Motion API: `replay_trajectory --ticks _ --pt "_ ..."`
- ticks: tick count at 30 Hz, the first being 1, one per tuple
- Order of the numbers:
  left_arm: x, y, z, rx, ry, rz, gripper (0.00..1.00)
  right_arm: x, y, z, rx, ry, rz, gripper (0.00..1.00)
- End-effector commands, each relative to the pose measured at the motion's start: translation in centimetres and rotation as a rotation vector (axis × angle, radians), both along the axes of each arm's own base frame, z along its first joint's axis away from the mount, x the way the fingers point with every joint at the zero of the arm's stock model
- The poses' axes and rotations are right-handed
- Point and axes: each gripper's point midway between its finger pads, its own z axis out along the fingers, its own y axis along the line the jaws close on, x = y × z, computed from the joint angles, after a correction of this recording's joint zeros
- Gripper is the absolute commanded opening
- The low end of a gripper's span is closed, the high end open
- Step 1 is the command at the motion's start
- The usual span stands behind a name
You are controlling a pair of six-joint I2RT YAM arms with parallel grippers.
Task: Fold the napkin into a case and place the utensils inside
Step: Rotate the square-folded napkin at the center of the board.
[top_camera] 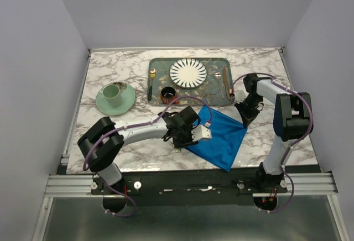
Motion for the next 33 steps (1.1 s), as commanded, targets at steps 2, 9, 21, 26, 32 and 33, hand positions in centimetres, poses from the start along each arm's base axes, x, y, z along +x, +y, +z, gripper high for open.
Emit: replay_trajectory --ticks 2,9,21,26,32,33 --pt "1.7 0.4 -1.8 0.089 -0.046 -0.016 0.44 -1.6 0.3 -0.9 0.023 0.051 -0.011 0.01" --pt "5.2 2.0 -2.4 0.127 -0.090 0.049 0.43 -3.6 1.4 -0.7 0.081 0.085 -0.043 0.01" --pt "5.2 1.8 3.6 -0.015 -0.059 0.000 0.56 -6.2 3.8 1.6 0.203 0.133 -0.124 0.16" --pt "3.2 2.7 8.3 -0.085 -0.070 -0.028 0.61 -6.7 3.9 2.6 0.217 0.119 -0.110 0.22" --pt "2.0 4.8 12.4 -0.166 -0.142 0.041 0.68 -6.4 4.2 3.9 0.239 0.072 -0.100 0.46" --pt "1.9 5.2 13.5 -0.194 -0.168 0.063 0.70 -6.0 4.2 5.0 0.244 0.030 -0.089 0.49"
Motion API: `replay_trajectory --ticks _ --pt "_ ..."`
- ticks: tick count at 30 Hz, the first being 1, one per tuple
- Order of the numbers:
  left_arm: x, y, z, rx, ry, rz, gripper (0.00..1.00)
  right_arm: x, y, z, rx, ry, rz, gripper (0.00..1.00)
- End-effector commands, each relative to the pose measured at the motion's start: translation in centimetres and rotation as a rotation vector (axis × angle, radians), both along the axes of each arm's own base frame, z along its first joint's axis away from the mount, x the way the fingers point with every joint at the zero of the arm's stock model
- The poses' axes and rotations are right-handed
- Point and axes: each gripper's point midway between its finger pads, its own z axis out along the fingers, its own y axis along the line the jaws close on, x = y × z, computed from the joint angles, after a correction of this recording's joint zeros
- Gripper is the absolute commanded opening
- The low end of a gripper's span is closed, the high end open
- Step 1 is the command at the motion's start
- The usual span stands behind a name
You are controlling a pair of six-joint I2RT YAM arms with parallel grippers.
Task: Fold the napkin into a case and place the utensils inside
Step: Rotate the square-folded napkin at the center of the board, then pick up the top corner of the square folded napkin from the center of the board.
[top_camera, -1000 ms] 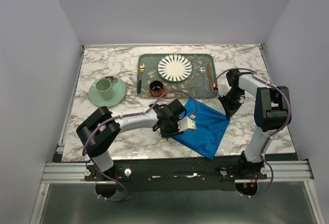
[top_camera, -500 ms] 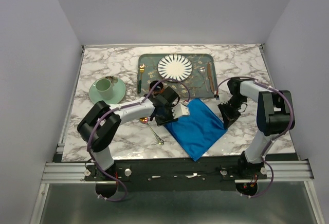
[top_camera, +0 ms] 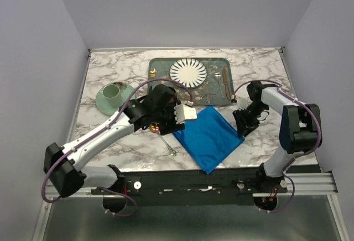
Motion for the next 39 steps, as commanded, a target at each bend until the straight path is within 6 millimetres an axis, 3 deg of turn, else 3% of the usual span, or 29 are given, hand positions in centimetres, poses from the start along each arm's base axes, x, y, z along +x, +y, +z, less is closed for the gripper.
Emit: replay_trajectory --ticks 1,2,6,9,13,15,17,18,20,21,22,23,27,30,34,36,39 --pt "-1.9 1.8 2.1 -0.057 0.007 0.040 0.70 0.9 0.6 3.6 0.050 -0.117 0.013 0.50" --pt "-1.8 1.9 2.6 -0.084 -0.006 0.048 0.71 1.5 0.5 4.6 0.045 -0.161 0.018 0.57" --pt "-2.6 1.7 5.4 -0.228 -0.084 0.037 0.76 2.8 0.8 9.0 0.076 -0.338 0.062 0.59" --pt "-3.3 1.4 6.7 -0.299 -0.095 0.025 0.83 3.4 1.7 13.3 0.132 -0.514 0.087 0.59" --pt "-4.0 1.2 8.0 -0.352 -0.106 0.002 0.88 4.9 2.7 20.7 0.198 -0.790 0.099 0.62" --pt "-4.5 1.0 8.9 -0.390 -0.094 -0.002 0.92 5.5 3.2 24.2 0.231 -0.946 0.057 0.79" --pt "-5.1 0.7 9.3 -0.408 -0.079 -0.030 0.95 7.6 2.7 25.5 0.223 -1.069 -0.059 1.00" --pt "-6.1 0.3 9.4 -0.425 -0.070 -0.104 0.96 7.4 2.7 26.2 0.230 -1.107 -0.059 1.00" --pt "-6.9 -0.5 8.5 -0.440 -0.056 -0.180 0.95 6.8 3.7 25.3 0.275 -1.061 0.006 1.00" --pt "-6.9 -0.9 7.7 -0.436 -0.055 -0.190 0.90 6.2 4.8 24.5 0.339 -0.986 0.042 1.00" --pt "-6.7 -1.4 6.7 -0.419 -0.069 -0.190 0.87 6.2 5.4 22.3 0.365 -0.867 0.054 1.00" --pt "-7.2 -2.3 5.0 -0.401 -0.084 -0.231 0.85 4.5 5.7 20.2 0.390 -0.718 0.064 0.99" --pt "-6.9 -4.6 0.8 -0.339 -0.216 -0.328 0.69 2.7 6.6 13.6 0.448 -0.450 0.059 0.98" --pt "-7.5 -6.2 -2.1 -0.320 -0.276 -0.435 0.58 1.7 7.4 10.7 0.494 -0.302 0.025 0.92" --pt "-10.2 -8.6 -4.9 -0.319 -0.278 -0.574 0.52 0.5 6.9 6.5 0.453 -0.190 -0.026 0.84" --pt "-11.1 -9.9 -6.2 -0.325 -0.275 -0.612 0.50 0.8 6.2 4.5 0.387 -0.165 -0.053 0.74" --pt "-12.4 -11.5 -7.6 -0.332 -0.268 -0.655 0.48 0.8 5.3 3.0 0.322 -0.123 -0.065 0.65"
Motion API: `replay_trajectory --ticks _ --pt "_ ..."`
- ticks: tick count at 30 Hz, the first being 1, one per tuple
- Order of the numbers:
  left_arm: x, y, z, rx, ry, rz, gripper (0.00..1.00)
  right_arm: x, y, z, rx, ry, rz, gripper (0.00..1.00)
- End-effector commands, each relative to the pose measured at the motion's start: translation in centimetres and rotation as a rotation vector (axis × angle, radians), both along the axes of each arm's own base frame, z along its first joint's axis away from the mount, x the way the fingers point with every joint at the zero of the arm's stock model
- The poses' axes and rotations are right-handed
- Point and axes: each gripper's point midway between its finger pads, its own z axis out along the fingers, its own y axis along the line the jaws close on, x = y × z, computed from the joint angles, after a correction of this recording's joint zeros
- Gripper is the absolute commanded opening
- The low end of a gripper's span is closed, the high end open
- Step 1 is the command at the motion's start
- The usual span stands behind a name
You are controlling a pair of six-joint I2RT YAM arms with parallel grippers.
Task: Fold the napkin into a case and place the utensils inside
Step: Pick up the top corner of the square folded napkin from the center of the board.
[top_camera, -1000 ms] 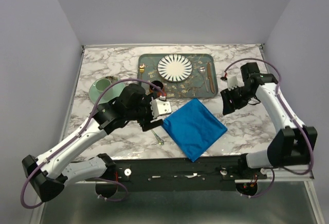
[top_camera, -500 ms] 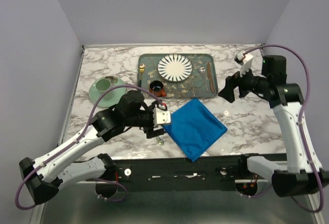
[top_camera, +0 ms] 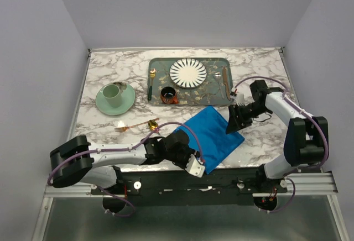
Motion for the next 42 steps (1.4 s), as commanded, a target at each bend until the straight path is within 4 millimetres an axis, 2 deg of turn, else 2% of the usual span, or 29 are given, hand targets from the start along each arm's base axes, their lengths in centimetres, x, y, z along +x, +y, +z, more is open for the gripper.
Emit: replay_trajectory --ticks 1,5,8,12,20,36,42 --pt "-1.0 -4.1 0.3 -0.119 -0.079 -0.085 0.48 0.4 -1.0 -2.5 -0.087 0.057 -0.032 0.63" --pt "-1.9 -5.6 -0.6 -0.129 -0.065 -0.125 0.47 0.2 -2.7 -4.9 -0.203 0.154 -0.043 0.46" --pt "-2.2 -6.1 -1.5 -0.119 -0.069 -0.155 0.47 -0.1 -3.3 -6.1 -0.247 0.192 -0.038 0.40" --pt "-2.6 -6.0 -2.8 -0.095 -0.077 -0.197 0.47 -0.4 -3.7 -6.8 -0.274 0.224 -0.036 0.39" --pt "-3.0 -5.6 -4.0 -0.080 -0.086 -0.219 0.46 -0.1 -3.7 -6.3 -0.272 0.215 -0.031 0.40" --pt "-3.9 -4.7 -4.5 -0.061 -0.075 -0.271 0.52 0.3 -4.1 -6.5 -0.292 0.210 -0.021 0.40" --pt "-3.8 -4.8 -4.7 -0.053 -0.069 -0.262 0.46 0.3 -4.0 -6.4 -0.291 0.210 -0.021 0.41"
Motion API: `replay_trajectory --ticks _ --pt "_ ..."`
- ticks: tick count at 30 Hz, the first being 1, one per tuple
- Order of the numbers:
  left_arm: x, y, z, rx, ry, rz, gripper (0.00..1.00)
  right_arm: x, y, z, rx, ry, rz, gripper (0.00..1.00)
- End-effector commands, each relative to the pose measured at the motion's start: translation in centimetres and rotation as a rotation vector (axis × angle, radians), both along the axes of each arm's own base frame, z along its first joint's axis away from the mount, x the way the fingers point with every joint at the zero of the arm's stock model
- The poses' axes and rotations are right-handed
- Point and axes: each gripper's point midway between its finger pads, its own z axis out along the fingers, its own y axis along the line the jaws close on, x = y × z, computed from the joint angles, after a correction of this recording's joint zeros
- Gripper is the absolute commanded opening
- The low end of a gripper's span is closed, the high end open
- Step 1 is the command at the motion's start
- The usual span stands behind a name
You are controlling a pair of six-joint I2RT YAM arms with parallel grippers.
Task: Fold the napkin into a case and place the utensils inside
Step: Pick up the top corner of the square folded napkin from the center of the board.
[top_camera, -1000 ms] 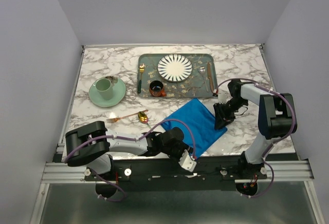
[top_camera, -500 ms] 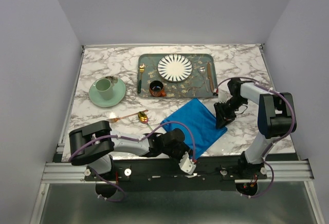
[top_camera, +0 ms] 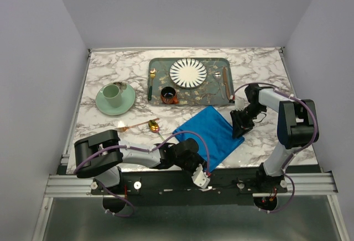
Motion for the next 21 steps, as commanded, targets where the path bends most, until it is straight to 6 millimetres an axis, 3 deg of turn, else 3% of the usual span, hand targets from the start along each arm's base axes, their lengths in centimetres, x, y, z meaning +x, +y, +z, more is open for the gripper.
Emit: replay_trajectory --ticks 1,5,12,15,21 --pt "-1.1 0.3 -0.5 0.009 0.022 -0.039 0.45 0.3 -0.3 0.0 -0.018 0.005 0.012 0.41" --pt "-0.8 0.4 -0.5 0.012 0.018 -0.027 0.36 0.3 -0.3 0.1 -0.017 0.007 0.013 0.41" --pt "-0.5 0.4 -0.2 0.022 0.008 -0.016 0.08 0.2 -0.3 -0.1 -0.019 0.014 0.016 0.41" --pt "-0.2 0.5 0.1 0.019 -0.004 -0.010 0.00 0.2 -0.4 -0.1 -0.018 0.014 0.017 0.41" --pt "1.5 0.0 1.9 -0.017 -0.007 0.040 0.00 0.0 -0.3 0.1 -0.013 0.018 0.022 0.41"
